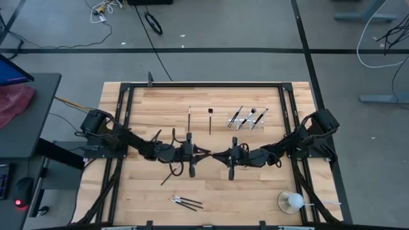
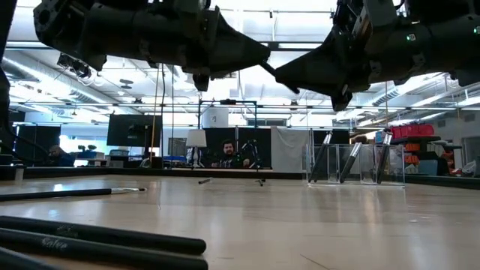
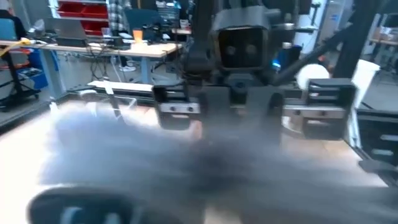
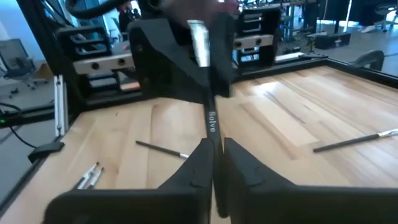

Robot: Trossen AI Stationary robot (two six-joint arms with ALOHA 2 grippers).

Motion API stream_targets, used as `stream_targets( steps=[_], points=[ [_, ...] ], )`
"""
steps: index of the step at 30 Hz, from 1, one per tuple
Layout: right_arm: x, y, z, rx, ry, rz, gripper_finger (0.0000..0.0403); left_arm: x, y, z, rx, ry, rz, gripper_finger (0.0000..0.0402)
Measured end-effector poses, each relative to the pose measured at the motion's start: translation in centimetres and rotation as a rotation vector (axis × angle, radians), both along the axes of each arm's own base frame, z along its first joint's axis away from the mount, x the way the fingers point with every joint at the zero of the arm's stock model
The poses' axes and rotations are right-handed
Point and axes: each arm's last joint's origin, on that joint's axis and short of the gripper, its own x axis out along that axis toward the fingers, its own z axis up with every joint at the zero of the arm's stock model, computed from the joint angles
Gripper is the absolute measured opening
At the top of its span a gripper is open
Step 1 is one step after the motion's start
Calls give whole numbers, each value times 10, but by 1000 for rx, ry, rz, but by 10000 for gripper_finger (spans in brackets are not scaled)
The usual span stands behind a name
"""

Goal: Put items in baskets/containers
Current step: Put the black highlighter brush into the transparent organizer

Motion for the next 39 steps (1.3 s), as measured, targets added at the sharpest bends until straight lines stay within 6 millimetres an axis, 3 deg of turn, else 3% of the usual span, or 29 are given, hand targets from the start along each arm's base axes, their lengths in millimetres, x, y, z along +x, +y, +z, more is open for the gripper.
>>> stream_targets(
  steps=[2,7,12,16,21,26,32,39],
  points=[
    [0,0,-2,-10,27,0,32,0,0,-1,3,14,-7,27],
    [-7,-4,-7,29,170,-35,72,0,3,-4,-36,102,11,27],
    [-23,-10,10,85,269,-64,126,14,10,-6,-74,362,75,27],
    [-29,-13,30,71,220,-46,165,27,15,0,-43,524,103,28],
    [-29,-11,34,13,204,7,195,44,11,8,-10,518,-51,29],
    [-25,-5,19,-17,253,71,197,49,9,14,-10,514,-133,29],
    [-16,0,-16,-17,343,75,191,54,11,21,-43,495,-185,30],
    [1,7,-37,-34,272,91,159,54,17,20,-68,514,-169,30]
  ],
)
